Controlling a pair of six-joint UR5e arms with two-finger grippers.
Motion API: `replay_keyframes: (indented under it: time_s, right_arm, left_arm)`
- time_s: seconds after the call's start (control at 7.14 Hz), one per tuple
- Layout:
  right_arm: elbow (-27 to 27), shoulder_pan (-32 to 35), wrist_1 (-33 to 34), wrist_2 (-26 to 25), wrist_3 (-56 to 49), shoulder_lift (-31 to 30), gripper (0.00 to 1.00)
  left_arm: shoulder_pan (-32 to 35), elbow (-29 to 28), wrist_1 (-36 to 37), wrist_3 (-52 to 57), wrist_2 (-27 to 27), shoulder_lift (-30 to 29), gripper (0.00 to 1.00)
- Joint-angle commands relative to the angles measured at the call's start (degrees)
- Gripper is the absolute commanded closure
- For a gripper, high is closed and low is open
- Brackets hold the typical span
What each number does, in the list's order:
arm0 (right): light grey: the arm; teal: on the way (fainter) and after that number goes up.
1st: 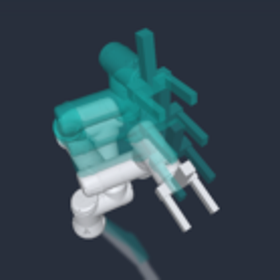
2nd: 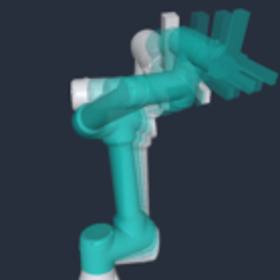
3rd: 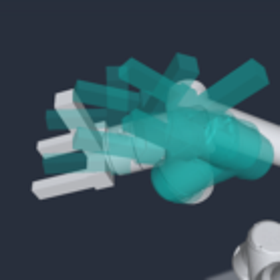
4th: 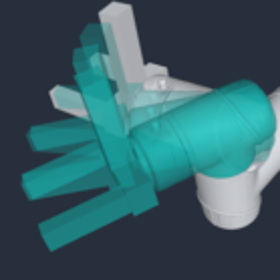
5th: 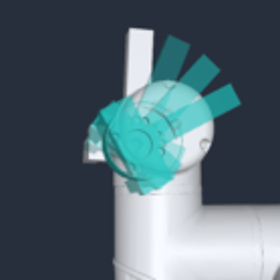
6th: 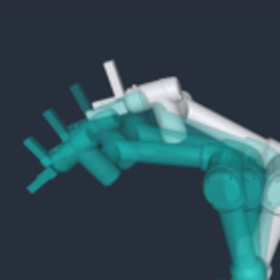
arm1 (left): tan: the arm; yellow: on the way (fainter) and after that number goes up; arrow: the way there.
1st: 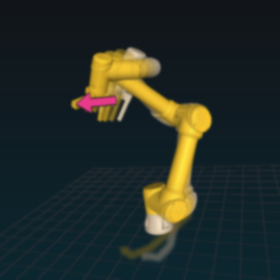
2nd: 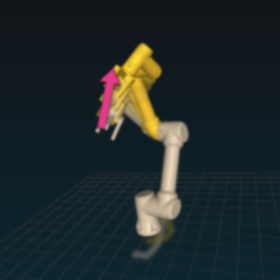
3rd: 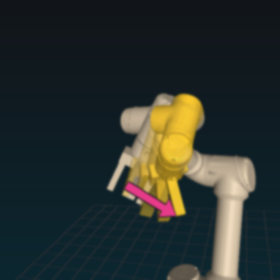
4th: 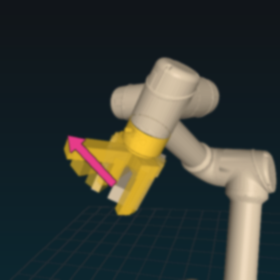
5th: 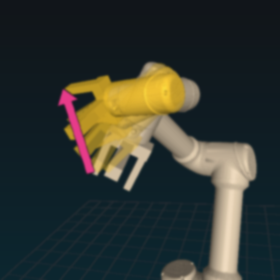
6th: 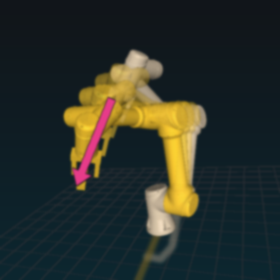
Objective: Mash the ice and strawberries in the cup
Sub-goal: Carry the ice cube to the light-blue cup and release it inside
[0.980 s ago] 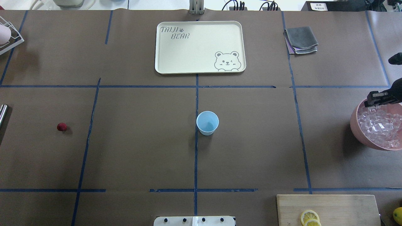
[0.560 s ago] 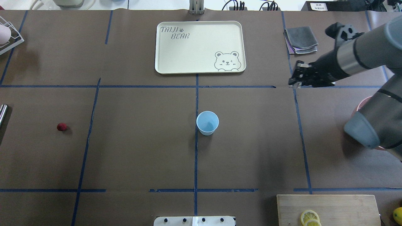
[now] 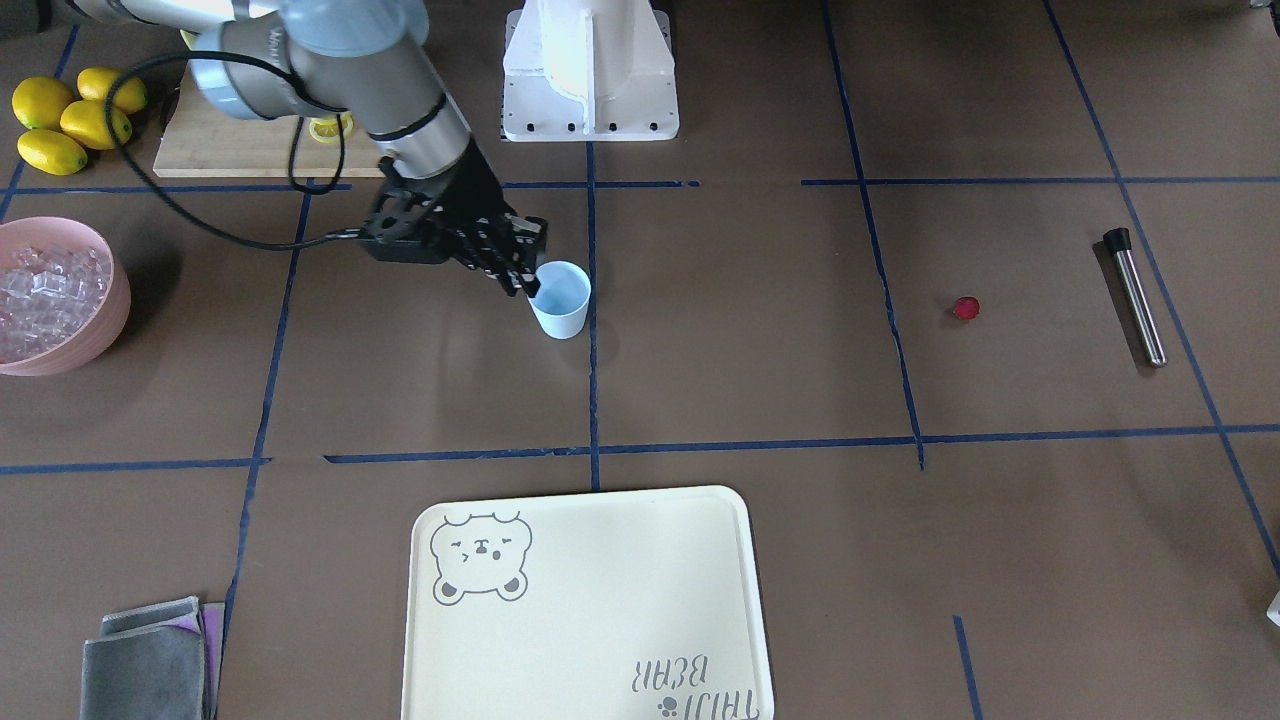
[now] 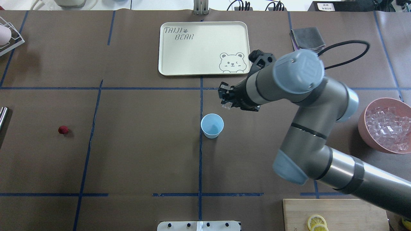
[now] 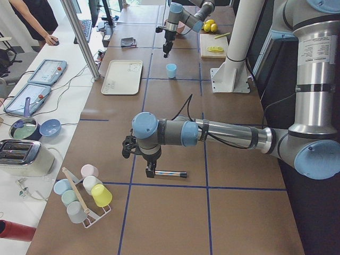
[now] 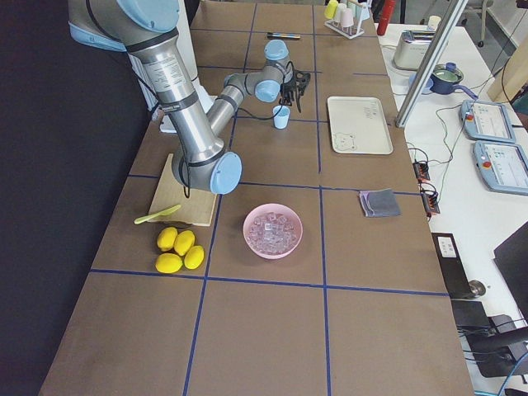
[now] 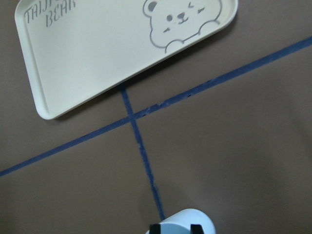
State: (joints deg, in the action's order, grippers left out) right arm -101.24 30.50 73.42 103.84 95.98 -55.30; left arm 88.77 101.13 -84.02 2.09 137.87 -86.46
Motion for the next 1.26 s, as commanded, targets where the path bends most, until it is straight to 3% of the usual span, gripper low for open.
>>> replay_keyframes:
  time_s: [0.0,0.14,0.42,0.56,0.7,0.84,0.98,1.12]
  right_arm:
    - [2.7,-3.3,0.1,-2.2,0.7,2.0,0.95]
    - [3.1,-3.5,0.2,-2.2,0.4,1.7,0.87]
    - [2.6,-3.4,0.5,-2.2,0.2,1.2,0.83]
    - [2.4,-3.4,0.5,-2.1,0.2,0.7,0.69]
    - [2.4,-3.4,0.6,-2.2,0.2,0.4,0.36]
    - [2.4,-3.4,0.6,-2.2,0.2,-0.1,0.26]
    - [2.1,-3.3,0.6,-2.3,0.2,-0.1,0.09]
    - [1.7,-2.9,0.6,-2.2,0.2,-0.1,0.02]
  left_arm:
    - [0.0,-0.1,0.0,-0.1,0.0,0.0,0.0]
    - [0.0,-0.1,0.0,-0.1,0.0,0.0,0.0]
    - [0.0,-0.1,0.0,-0.1,0.0,0.0,0.0]
    - [0.0,-0.1,0.1,-0.1,0.0,0.1,0.0]
    - [0.0,-0.1,0.1,-0.1,0.0,0.1,0.0]
    - [0.0,-0.1,0.1,-0.1,0.0,0.0,0.0]
    - [0.0,-0.1,0.1,-0.1,0.0,0.1,0.0]
    - [0.0,-0.1,0.1,-0.1,0.0,0.1,0.0]
